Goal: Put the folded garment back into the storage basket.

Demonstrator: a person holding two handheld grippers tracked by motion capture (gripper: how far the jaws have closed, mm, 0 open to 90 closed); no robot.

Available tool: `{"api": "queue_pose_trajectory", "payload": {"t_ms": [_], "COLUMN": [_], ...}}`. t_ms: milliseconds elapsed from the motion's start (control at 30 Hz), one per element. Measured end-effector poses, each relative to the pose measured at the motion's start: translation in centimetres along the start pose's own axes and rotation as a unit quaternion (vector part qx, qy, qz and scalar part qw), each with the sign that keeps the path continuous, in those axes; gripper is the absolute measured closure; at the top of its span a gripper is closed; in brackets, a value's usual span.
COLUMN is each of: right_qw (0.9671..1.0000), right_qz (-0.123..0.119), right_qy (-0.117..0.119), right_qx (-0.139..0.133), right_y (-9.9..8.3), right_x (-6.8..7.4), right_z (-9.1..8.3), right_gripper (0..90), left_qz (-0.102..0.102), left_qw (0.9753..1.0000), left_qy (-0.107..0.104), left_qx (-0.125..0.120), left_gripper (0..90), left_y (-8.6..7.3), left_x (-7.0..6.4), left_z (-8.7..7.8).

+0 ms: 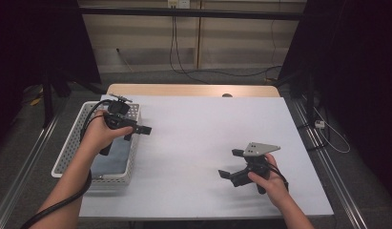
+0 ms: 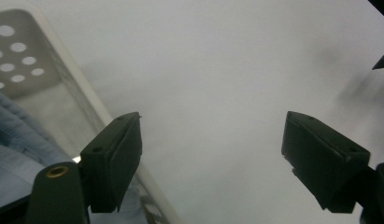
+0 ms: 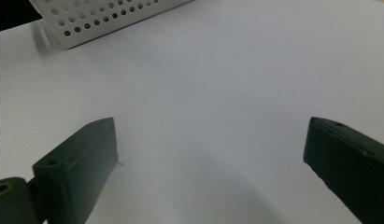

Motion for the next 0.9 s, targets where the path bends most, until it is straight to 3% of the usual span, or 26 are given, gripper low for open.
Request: {"api": "queue_pose_trajectory", "payload": {"t_ms": [567, 900], "right_qw": [1.0000, 1.0000], "right_qz": [0.003, 0.003], "right_qy": [0.000, 0.000], "right_qx": [-0.001, -0.001], "right_y": [-0.1, -0.2], "right_x": [-0.1, -0.1], "right_z": [-0.1, -0.2], "right_gripper": [2.7, 2.7], "left_qz": [0.039, 0.053], "left_qw": [0.9986, 0.9975], "left_qy": [-0.032, -0.040], "left_qx": [0.014, 0.024], "left_gripper": [18.8, 18.2], "left_y": [-1.3, -2.2], "left_x": [-3.9, -5.0], "left_z": [2.9, 4.0]}}
Point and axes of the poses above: each handheld gripper's, and its own axes: z roughly forward along the jaws, y roughly out of its top, x roughly to its left, the point moved 10 cm from there along z, roughly forward along the jaws, and after that the axes turned 9 degrees about -z, right-handed, at the moved point
